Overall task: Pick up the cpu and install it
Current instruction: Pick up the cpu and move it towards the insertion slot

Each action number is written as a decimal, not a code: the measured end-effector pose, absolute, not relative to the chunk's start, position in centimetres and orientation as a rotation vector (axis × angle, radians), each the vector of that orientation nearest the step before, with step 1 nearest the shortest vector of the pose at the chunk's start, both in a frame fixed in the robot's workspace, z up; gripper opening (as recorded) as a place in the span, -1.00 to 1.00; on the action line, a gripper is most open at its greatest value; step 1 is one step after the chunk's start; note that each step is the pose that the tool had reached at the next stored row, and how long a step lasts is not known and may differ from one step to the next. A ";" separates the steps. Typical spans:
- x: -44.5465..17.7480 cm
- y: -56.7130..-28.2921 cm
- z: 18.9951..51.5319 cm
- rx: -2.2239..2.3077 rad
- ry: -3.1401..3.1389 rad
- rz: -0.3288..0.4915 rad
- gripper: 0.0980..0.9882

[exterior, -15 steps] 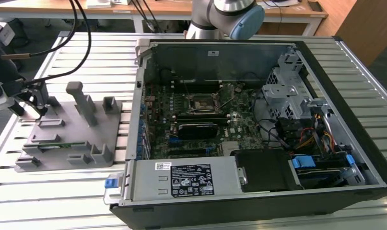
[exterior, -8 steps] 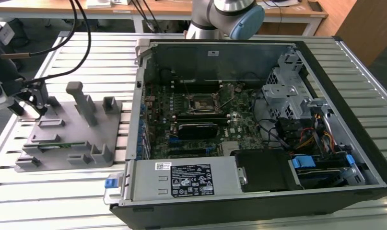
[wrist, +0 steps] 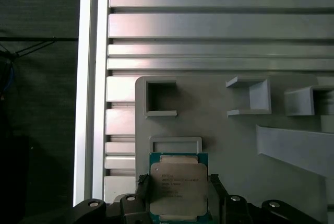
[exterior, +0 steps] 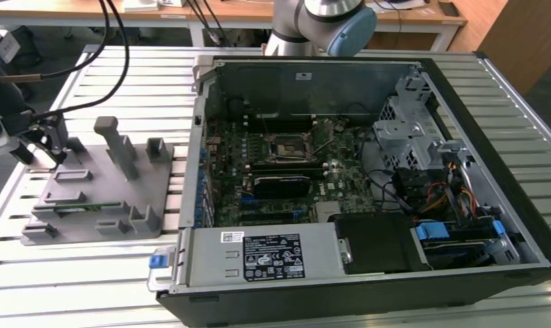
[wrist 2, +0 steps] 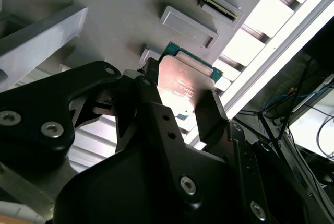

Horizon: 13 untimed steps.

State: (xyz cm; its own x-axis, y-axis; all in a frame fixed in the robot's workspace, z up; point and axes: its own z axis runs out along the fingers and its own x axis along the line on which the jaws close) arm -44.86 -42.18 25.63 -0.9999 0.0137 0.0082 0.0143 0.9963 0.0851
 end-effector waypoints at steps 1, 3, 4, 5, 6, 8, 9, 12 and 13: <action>-44.9 -42.2 25.7 -0.022 -3.131 -0.134 -0.04; -44.9 -42.2 25.7 -0.022 -3.131 -0.134 -0.04; -44.9 -42.2 25.8 -0.022 -3.131 -0.133 -0.04; -44.9 -42.2 25.9 -0.022 -3.131 -0.133 -0.04; -44.9 -42.2 25.9 -0.022 -3.131 -0.134 -0.04; -44.9 -42.2 26.1 -0.022 -3.131 -0.134 -0.04; -44.9 -42.2 26.1 -0.022 -3.131 -0.134 -0.04; -44.9 -42.1 26.4 -0.022 -3.131 -0.134 -0.04; -44.9 -42.1 26.5 -0.022 -3.131 -0.134 -0.04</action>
State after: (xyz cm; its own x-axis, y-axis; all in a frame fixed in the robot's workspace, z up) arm -44.86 -42.15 26.48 -0.9999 0.0137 0.0080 0.0143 0.9963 0.0852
